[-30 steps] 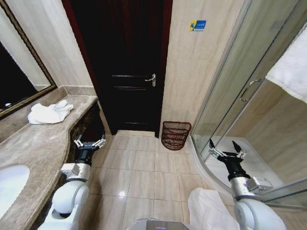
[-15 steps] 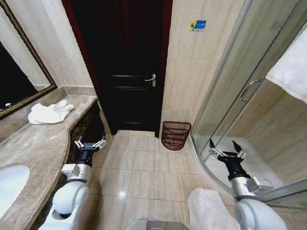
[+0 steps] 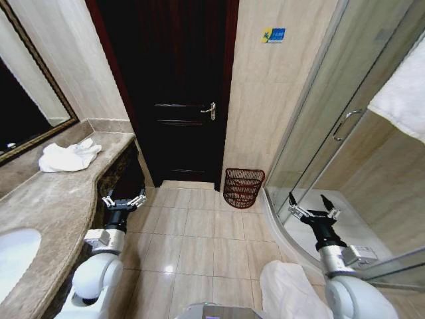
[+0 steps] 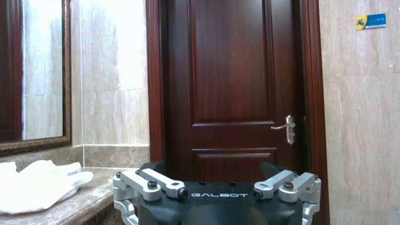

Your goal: Discard the used towel into the hamper.

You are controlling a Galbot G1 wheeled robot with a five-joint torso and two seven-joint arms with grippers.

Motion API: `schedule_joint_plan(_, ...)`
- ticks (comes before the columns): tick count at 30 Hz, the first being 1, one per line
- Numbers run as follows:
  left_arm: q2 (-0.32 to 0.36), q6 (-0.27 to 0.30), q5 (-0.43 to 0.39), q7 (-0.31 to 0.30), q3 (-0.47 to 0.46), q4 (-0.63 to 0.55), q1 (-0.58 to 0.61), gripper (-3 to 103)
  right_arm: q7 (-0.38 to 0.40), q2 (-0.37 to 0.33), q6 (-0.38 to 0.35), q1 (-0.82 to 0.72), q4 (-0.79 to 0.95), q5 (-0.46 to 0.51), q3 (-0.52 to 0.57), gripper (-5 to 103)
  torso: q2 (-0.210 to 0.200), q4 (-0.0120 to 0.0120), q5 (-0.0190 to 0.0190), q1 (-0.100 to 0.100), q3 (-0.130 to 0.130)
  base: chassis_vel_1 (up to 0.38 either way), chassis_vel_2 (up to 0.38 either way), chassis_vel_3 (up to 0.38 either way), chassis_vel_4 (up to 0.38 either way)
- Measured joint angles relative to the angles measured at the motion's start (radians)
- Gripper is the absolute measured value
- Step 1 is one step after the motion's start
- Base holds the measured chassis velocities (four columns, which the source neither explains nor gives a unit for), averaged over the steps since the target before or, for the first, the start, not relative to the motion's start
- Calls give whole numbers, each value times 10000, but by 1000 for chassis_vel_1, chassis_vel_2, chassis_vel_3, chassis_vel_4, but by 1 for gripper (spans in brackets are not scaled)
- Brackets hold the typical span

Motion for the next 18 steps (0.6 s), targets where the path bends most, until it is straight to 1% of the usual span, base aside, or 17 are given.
schedule_joint_plan(10, -19, -74, 14, 35, 55, 20, -12, 100, 13, 29, 121, -88, -51, -2, 20, 100, 0, 0, 0, -1, 0, 0, 0, 0, 0)
schedule_joint_plan(18, -59, -62, 36, 54, 83, 144, -33, 100, 3, 42, 185, -84, -138, -93, -33, 100, 0, -1, 1, 0, 0, -57, 51, 51, -53)
